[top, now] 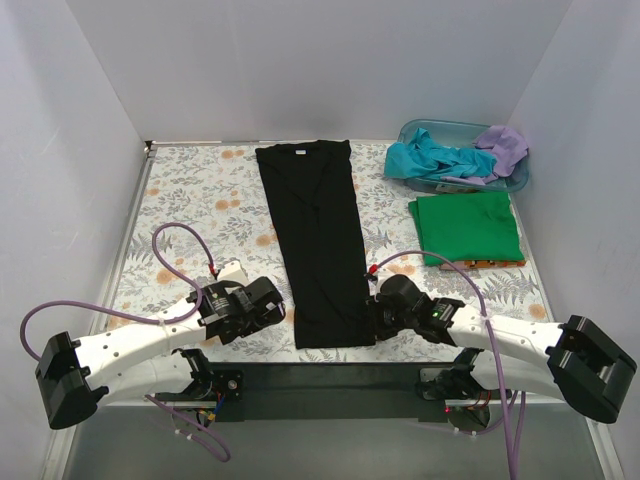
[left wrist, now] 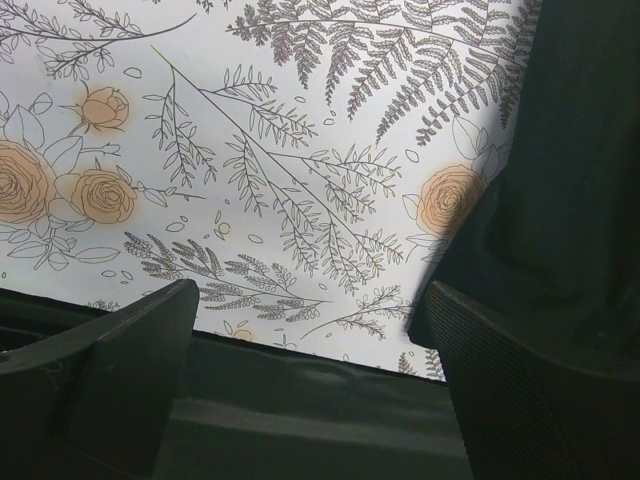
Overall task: Fold and stack the t-shirts
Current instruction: Fold the tshirt
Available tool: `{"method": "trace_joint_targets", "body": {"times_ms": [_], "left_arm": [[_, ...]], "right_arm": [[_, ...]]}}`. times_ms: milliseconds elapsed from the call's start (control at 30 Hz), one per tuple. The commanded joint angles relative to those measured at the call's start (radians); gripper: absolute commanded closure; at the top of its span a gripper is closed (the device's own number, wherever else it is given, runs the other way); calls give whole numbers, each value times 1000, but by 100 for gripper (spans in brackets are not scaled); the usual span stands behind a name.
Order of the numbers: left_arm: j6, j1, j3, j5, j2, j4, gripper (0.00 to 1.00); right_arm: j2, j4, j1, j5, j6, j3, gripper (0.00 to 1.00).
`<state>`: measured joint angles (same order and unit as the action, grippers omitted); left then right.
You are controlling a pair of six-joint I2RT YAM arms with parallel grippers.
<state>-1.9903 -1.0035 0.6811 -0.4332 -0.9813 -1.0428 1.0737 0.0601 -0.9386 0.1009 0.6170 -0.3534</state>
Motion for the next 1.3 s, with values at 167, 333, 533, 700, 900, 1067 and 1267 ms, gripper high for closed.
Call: {"method": "trace_joint_targets", "body": {"times_ms": [167, 333, 533, 700, 900, 1067, 1267], "left_arm": [[-196, 5, 12, -24, 18, -3, 2], [-183, 3, 17, -19, 12, 9, 2], [-180, 5, 11, -15, 23, 17, 2], [-174, 5, 0, -10, 43, 26, 2], [-162, 3, -11, -6, 49, 39, 2], [-139, 5, -29, 23, 27, 101, 2], [-122, 5, -35, 39, -22, 125, 2]], "right_arm": [[-32, 37, -23, -49, -13, -54, 99], [-84, 21, -31, -18, -40, -96, 99], [-129, 23, -43, -1, -54, -119, 99], [-109, 73, -43, -64, -46, -124, 99], [-46, 118, -43, -159, -51, -130, 78], [20, 118, -40, -181, -59, -125, 70], [43, 121, -42, -185, -60, -125, 57]]}}
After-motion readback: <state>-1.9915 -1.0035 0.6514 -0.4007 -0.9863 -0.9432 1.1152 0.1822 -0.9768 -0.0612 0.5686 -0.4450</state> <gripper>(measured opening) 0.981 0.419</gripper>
